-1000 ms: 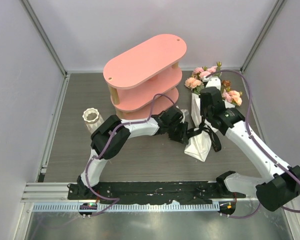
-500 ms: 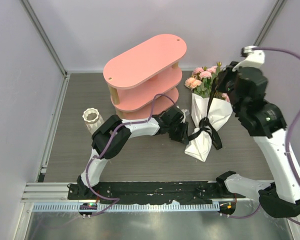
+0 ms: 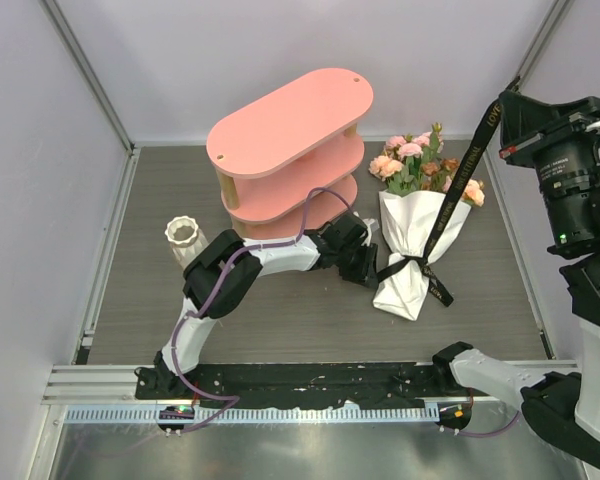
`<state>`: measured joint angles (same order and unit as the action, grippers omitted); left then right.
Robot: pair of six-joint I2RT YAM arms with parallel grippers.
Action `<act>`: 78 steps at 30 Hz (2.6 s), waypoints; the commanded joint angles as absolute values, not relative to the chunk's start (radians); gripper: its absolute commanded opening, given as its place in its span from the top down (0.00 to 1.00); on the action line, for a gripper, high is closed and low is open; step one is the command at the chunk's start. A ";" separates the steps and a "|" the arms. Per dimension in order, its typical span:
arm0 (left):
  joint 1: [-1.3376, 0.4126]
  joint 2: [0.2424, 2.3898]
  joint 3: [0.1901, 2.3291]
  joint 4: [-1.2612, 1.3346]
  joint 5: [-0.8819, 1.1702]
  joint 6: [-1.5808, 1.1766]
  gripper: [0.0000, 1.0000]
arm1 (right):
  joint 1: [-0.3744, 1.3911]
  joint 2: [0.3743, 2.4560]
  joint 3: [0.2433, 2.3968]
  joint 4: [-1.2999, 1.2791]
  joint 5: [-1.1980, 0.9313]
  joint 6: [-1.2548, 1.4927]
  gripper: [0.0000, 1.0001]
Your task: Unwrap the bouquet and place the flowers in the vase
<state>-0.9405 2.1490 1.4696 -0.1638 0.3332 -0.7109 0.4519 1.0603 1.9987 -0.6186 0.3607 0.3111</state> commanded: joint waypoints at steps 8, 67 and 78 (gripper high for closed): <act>-0.950 1.916 1.460 -0.236 0.295 -0.649 0.40 | 0.457 1.069 1.829 -0.595 0.273 0.327 0.99; -1.124 2.387 2.160 -0.571 0.031 -0.132 0.41 | 0.457 0.733 1.532 -0.750 0.646 0.264 0.99; -1.126 2.315 2.161 -0.567 -0.023 -0.201 0.93 | 0.457 0.700 1.479 -0.753 0.687 0.261 0.99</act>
